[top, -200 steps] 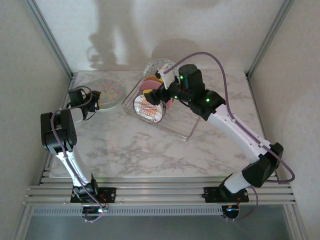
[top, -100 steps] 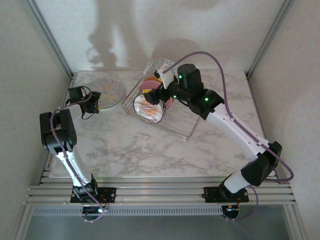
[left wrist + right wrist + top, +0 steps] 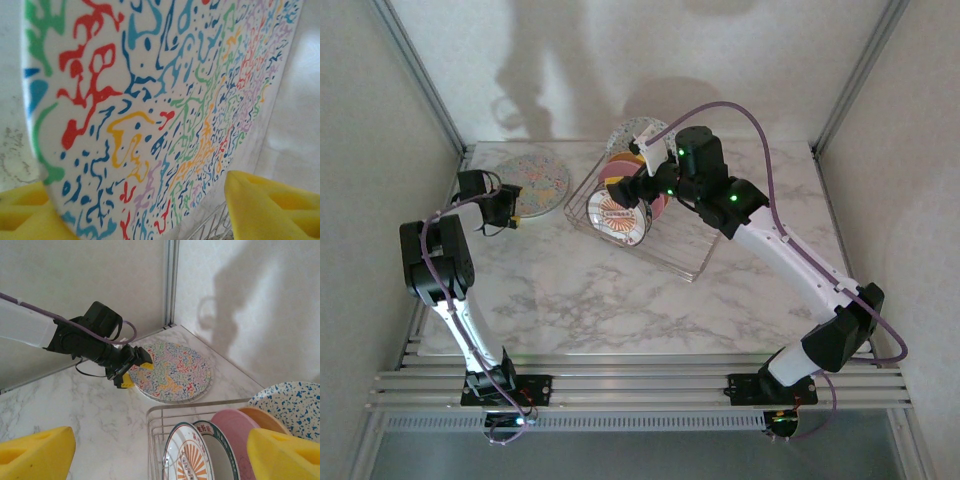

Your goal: Unload the plates from the dish rack

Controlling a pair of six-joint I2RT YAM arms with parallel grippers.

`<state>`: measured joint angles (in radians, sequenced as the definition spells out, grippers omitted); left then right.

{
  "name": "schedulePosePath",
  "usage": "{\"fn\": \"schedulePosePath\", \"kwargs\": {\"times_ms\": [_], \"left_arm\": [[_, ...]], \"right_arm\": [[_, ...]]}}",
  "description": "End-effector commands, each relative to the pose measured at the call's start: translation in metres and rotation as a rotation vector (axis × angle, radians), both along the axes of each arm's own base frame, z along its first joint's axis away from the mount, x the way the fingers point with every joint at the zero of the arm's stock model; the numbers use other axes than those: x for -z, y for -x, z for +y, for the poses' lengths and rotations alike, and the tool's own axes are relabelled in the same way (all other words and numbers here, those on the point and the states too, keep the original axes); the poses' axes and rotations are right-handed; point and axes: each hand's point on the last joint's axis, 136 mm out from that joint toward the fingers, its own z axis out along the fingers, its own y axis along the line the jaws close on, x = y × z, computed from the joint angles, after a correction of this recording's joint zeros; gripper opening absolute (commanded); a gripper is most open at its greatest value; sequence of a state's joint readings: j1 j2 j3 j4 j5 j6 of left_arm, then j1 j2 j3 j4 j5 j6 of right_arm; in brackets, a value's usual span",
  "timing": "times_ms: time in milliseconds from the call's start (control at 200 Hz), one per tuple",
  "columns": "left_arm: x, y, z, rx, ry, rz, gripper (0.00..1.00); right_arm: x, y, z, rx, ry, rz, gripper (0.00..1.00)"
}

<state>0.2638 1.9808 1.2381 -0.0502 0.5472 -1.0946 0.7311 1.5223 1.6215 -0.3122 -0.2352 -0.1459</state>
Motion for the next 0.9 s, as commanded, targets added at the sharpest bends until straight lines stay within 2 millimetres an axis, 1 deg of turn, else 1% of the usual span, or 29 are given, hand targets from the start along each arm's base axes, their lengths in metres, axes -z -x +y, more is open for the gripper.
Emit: {"fn": "schedulePosePath", "kwargs": {"times_ms": [0, 250, 425, 631, 686, 751, 861, 896], "left_arm": [[0.003, -0.002, 0.006, -0.006, -0.025, 0.029, 0.68], [0.006, 0.001, 0.008, -0.014, -0.028, 0.063, 0.69], [0.003, 0.004, 0.01, -0.024, -0.035, 0.078, 0.69], [0.0, 0.012, 0.01, -0.044, -0.042, 0.107, 0.7], [-0.004, 0.015, 0.009, -0.051, -0.046, 0.11, 0.71], [-0.009, 0.016, 0.006, -0.053, -0.049, 0.11, 0.72], [-0.023, 0.016, -0.002, -0.053, -0.066, 0.082, 0.73], [-0.029, 0.017, -0.005, -0.055, -0.083, 0.076, 0.73]], "right_arm": [[-0.008, 0.0, 0.003, -0.004, 0.0, -0.022, 0.89], [-0.009, -0.001, 0.003, 0.0, 0.0, -0.026, 0.9], [-0.01, -0.002, 0.004, -0.003, -0.004, -0.027, 0.9], [-0.014, -0.004, 0.001, 0.018, -0.014, -0.038, 0.9], [-0.019, -0.008, -0.003, 0.052, -0.022, -0.052, 0.9], [-0.026, -0.015, -0.013, 0.102, -0.037, -0.069, 0.9], [-0.041, -0.033, -0.036, 0.197, -0.071, -0.093, 0.89], [-0.044, -0.041, -0.047, 0.235, -0.082, -0.098, 0.89]]}}
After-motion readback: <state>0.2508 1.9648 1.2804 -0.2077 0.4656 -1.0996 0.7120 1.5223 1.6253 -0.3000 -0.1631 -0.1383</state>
